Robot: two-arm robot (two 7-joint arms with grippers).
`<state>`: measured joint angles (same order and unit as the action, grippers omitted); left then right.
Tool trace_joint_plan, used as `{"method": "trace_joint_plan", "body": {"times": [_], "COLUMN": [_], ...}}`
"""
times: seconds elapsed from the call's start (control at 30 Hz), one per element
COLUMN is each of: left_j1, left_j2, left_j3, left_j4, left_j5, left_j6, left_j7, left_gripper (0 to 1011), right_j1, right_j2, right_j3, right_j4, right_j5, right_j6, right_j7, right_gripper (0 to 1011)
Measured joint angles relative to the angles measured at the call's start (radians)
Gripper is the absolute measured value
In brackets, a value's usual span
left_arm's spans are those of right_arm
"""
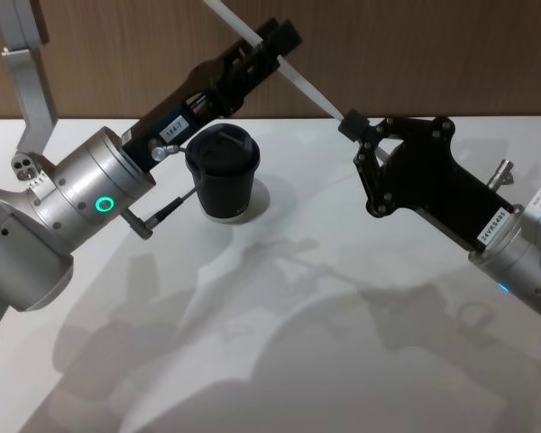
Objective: Pick up the straw with one hand, pass it to the other hand, and insert it into the cup.
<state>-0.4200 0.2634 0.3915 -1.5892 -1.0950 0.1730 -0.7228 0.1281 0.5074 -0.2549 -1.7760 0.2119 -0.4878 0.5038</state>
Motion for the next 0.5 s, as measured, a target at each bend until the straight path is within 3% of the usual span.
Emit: {"method": "trace_joint_plan", "body": {"times": [0.33,0.5], "left_j1": [-0.003,-0.003], "left_j2": [-0.002,-0.003], "left_j3": [0.002,0.003], "left_j4": [0.002,0.003], "left_j5": [-0.001,-0.001], "left_j6": [-0.001,-0.001], "left_j7": [0.0,0.0], "left_gripper": [175,53], "right_j1": [0.0,0.0], "right_j2": [0.0,0.0], "right_j3": [0.0,0.0], "right_j4": [0.0,0.0], "right_j5": [0.0,0.0], "right_j6": [0.0,0.0], "right_j7": [0.0,0.0], "right_gripper": [0,0]}}
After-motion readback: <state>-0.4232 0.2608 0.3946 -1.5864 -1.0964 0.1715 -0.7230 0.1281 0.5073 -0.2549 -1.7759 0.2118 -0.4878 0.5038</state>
